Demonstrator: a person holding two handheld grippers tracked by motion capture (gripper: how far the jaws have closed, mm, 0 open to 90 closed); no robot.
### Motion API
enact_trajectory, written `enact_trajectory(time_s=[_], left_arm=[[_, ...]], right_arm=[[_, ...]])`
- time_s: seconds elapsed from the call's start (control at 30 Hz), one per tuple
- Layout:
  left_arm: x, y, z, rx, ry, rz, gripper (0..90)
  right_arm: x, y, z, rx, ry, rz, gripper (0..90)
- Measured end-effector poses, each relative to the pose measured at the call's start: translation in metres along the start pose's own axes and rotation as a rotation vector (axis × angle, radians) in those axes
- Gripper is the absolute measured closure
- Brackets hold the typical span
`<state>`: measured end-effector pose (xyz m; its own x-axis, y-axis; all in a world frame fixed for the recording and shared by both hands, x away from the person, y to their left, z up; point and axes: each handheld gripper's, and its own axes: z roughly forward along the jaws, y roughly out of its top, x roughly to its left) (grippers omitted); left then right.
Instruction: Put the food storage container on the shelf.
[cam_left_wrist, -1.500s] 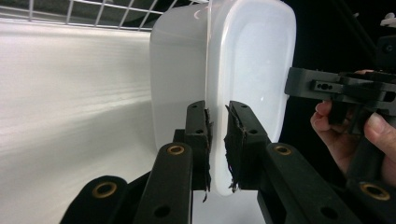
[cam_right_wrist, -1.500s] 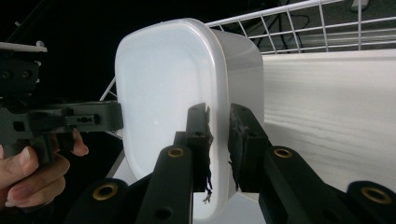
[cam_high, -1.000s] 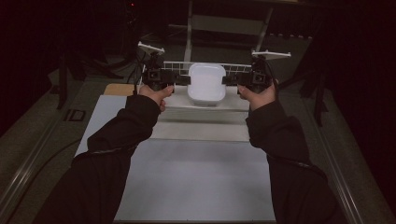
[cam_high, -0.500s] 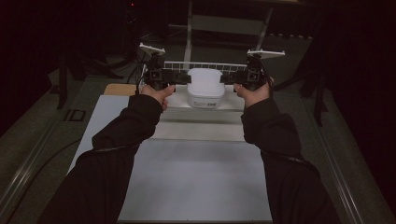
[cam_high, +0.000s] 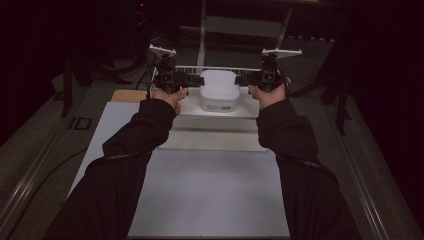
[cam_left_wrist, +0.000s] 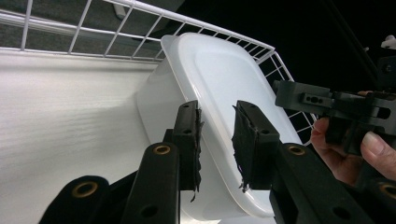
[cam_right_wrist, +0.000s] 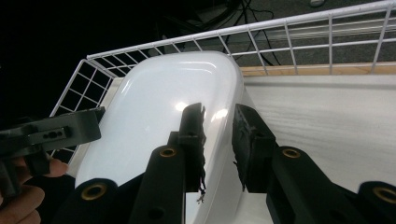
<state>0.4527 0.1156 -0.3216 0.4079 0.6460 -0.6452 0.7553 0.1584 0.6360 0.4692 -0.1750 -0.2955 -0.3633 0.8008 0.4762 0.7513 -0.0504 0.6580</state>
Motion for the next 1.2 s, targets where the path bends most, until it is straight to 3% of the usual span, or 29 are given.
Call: enact_trajectory(time_s=[0.13, 0.33, 0.43, 0.53, 0.6, 0.7, 0.77, 0.87, 0.9, 0.93, 0.97, 1.07, 1.2], left_arm=[[0.002, 0.000, -0.001, -0.004, -0.012, -0.002, 70.7], [-0.002, 0.002, -0.016, -0.054, -0.002, 0.010, 57.3], [-0.010, -0.001, -0.024, -0.072, -0.006, 0.065, 52.9], [-0.016, -0.009, -0.032, -0.086, -0.042, 0.094, 44.2], [-0.019, -0.017, -0.036, -0.085, -0.100, 0.145, 38.7], [-0.027, -0.028, -0.040, -0.080, -0.143, 0.218, 34.7], [-0.032, -0.037, -0.042, -0.081, -0.182, 0.285, 28.4], [-0.039, -0.050, -0.044, -0.075, -0.219, 0.348, 14.1], [-0.041, -0.057, -0.046, -0.079, -0.225, 0.382, 13.6], [-0.041, -0.057, -0.046, -0.079, -0.225, 0.382, 9.6], [-0.043, -0.062, -0.048, -0.089, -0.229, 0.405, 8.7], [-0.043, -0.072, -0.053, -0.101, -0.227, 0.441, 7.6], [-0.043, -0.090, -0.061, -0.120, -0.199, 0.509, 7.3]], right_arm=[[-0.001, 0.002, -0.002, -0.014, 0.009, 0.008, 76.3], [0.000, 0.005, -0.017, -0.060, 0.032, -0.022, 63.7], [0.002, 0.003, -0.026, -0.084, 0.034, -0.065, 56.0], [0.004, -0.002, -0.035, -0.096, 0.053, -0.086, 50.9], [0.006, -0.008, -0.039, -0.090, 0.071, -0.104, 43.7], [0.010, -0.016, -0.045, -0.099, 0.081, -0.151, 34.3], [0.012, -0.021, -0.050, -0.098, 0.115, -0.164, 27.6], [0.013, -0.030, -0.056, -0.087, 0.169, -0.204, 21.1], [0.013, -0.033, -0.057, -0.086, 0.172, -0.213, 21.4], [0.013, -0.033, -0.057, -0.086, 0.172, -0.213, 21.4], [0.012, -0.044, -0.059, -0.078, 0.177, -0.237, 21.3], [0.012, -0.053, -0.060, -0.089, 0.189, -0.239, 21.2], [0.014, -0.078, -0.062, -0.077, 0.210, -0.288, 19.4]])
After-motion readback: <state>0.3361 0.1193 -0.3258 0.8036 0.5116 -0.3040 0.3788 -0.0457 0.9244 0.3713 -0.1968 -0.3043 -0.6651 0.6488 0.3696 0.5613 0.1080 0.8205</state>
